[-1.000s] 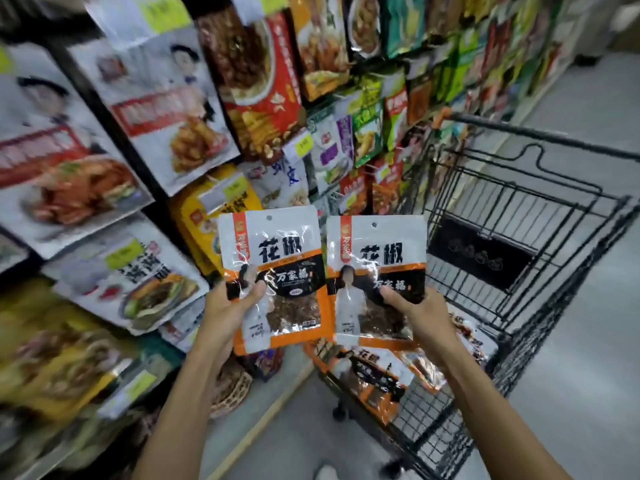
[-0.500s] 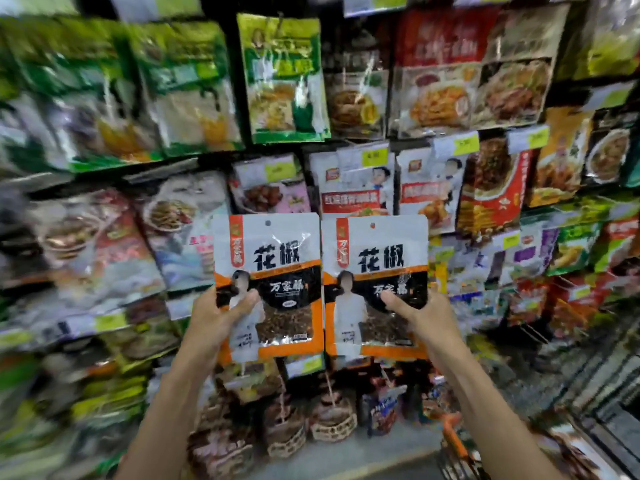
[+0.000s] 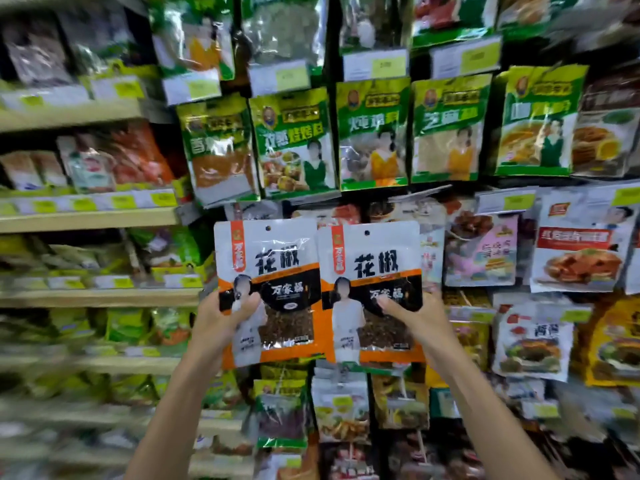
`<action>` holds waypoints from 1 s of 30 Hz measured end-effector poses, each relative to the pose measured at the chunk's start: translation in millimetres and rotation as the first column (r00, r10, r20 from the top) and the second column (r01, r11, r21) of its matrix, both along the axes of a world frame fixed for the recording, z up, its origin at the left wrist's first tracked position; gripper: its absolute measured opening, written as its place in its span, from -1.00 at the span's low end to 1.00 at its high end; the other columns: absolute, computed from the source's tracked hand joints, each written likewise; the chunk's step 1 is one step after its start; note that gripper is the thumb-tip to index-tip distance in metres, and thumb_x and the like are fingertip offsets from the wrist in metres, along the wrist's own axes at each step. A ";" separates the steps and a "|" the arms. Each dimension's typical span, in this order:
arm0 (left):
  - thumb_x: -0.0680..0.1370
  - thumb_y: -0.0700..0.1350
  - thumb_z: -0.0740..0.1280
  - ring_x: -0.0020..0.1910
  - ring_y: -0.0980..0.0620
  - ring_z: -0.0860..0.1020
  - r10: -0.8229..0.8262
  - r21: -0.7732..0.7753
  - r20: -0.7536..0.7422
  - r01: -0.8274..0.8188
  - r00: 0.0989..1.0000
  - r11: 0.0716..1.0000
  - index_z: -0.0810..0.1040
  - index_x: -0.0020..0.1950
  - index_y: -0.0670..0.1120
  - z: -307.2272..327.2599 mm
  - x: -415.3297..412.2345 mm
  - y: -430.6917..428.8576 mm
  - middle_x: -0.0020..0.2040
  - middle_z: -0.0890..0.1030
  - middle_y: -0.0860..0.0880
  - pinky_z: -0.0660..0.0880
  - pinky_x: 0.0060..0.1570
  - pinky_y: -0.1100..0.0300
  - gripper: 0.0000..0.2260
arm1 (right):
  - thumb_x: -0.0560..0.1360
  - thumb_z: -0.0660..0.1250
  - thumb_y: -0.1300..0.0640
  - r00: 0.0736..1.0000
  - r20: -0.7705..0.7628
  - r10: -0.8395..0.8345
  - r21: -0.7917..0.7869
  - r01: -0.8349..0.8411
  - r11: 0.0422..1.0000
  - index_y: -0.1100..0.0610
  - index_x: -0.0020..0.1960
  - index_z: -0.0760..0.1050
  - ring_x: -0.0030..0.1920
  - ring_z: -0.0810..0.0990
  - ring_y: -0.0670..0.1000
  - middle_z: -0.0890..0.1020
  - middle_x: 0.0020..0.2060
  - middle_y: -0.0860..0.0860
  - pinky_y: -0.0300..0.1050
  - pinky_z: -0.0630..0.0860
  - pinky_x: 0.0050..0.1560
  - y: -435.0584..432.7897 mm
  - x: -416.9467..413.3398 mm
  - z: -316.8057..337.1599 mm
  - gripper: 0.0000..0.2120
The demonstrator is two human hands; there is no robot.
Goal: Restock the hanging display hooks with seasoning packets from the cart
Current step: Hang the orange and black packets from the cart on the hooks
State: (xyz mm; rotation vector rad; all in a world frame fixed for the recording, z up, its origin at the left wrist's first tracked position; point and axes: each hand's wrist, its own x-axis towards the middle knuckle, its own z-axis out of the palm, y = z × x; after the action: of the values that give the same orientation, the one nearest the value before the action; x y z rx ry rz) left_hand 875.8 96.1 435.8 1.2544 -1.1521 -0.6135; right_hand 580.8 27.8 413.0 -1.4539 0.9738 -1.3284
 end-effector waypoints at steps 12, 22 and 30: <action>0.39 -0.02 0.46 -0.10 -0.04 0.60 0.175 0.005 -0.058 -0.175 0.983 0.985 0.53 -0.12 -0.10 4.8 138.3 19.7 -0.10 0.61 -0.13 0.55 -0.04 -0.07 -0.79 | 0.31 0.51 -0.13 0.990 -0.061 0.127 0.040 -0.125 0.991 0.37 -0.01 0.53 -0.09 0.65 0.08 0.66 -0.13 0.20 -0.32 0.47 -0.35 -34.8 157.4 3.5 -0.43; 0.35 0.07 0.46 0.17 -0.21 0.54 0.270 -0.010 -0.082 -0.272 0.959 0.962 0.48 0.25 -0.18 13.8 182.0 -11.3 0.19 0.57 -0.19 0.48 0.17 -0.20 -0.44 | 0.37 0.52 -0.02 0.988 -0.026 0.151 0.040 -0.150 0.988 -0.08 -0.16 0.58 -0.22 0.61 -0.31 0.68 -0.25 -0.27 -0.34 0.50 -0.24 -102.9 224.4 15.3 -0.87; 0.47 -0.14 0.43 -0.23 0.00 0.59 0.338 -0.050 -0.037 -0.339 0.941 0.939 0.52 -0.19 -0.01 5.7 198.1 -43.1 -0.26 0.63 -0.02 0.52 -0.22 0.09 -0.89 | 0.41 0.48 0.02 0.974 0.014 0.227 0.048 -0.227 0.973 -0.05 0.03 0.59 -0.15 0.62 -0.31 0.68 -0.17 -0.27 -0.44 0.46 -0.32 -135.2 259.8 14.4 -0.80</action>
State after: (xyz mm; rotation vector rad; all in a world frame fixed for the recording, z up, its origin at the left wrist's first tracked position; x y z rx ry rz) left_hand 1073.9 53.0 441.5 1.3530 -0.8951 -0.3373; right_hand 840.6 -107.5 427.4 -1.4729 0.8026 -1.1354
